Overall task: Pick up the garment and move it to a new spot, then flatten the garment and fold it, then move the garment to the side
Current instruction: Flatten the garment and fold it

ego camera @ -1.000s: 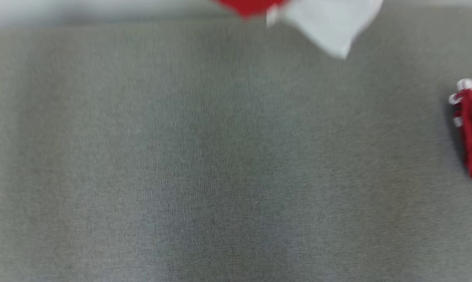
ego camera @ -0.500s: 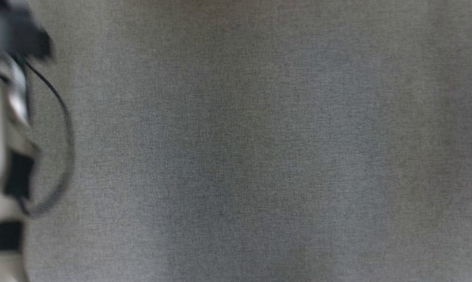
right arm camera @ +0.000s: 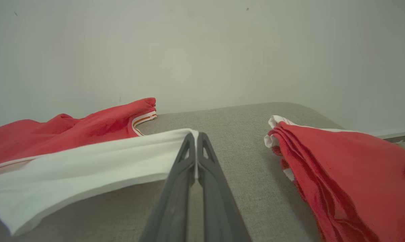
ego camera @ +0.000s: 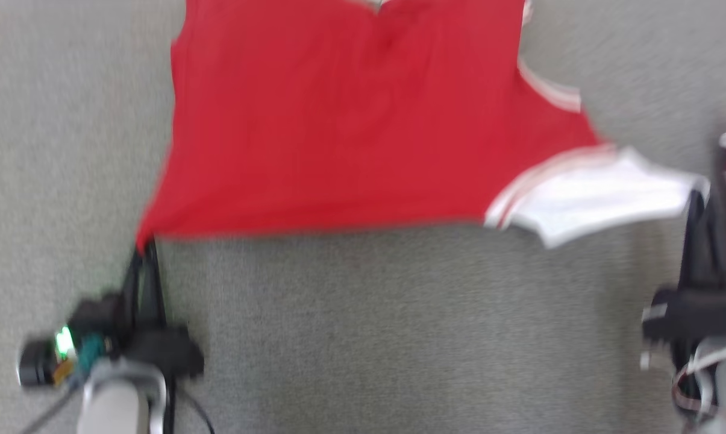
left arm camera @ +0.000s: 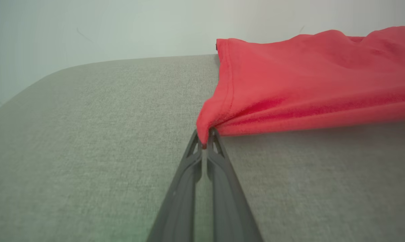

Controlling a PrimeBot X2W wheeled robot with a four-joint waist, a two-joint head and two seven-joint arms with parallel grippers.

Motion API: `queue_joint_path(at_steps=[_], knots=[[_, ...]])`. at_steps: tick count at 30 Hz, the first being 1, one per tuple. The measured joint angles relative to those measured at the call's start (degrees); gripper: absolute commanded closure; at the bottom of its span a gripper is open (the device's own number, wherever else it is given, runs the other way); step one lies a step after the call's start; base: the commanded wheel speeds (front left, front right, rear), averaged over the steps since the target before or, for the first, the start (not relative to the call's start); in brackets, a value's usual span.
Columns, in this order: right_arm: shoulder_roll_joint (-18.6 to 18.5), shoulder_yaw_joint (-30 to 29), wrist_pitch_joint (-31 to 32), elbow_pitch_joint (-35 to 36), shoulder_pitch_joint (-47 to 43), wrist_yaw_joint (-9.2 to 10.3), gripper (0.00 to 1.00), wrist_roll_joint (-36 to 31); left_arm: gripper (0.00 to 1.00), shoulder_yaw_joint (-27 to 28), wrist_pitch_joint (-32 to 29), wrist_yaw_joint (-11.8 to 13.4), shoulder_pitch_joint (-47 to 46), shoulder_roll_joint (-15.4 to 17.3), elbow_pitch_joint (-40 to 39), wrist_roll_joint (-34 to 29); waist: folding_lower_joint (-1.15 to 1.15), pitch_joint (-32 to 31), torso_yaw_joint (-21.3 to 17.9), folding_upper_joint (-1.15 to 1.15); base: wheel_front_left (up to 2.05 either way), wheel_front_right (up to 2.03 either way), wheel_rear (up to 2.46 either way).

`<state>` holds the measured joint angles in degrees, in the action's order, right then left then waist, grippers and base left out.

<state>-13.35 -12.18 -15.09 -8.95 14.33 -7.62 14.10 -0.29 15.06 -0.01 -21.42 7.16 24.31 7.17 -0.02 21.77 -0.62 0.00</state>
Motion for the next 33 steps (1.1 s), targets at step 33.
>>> queue_joint_path(at_steps=[33], knots=[[1.01, 8.21, 0.0, -12.72, -27.69, 0.03, 1.0, -5.61, 1.0, 2.53, -0.01, 2.03, 32.17, -4.42, 2.6, 2.74, 0.01, -26.21, -5.75, -0.01, 0.0, 0.0, 0.0]])
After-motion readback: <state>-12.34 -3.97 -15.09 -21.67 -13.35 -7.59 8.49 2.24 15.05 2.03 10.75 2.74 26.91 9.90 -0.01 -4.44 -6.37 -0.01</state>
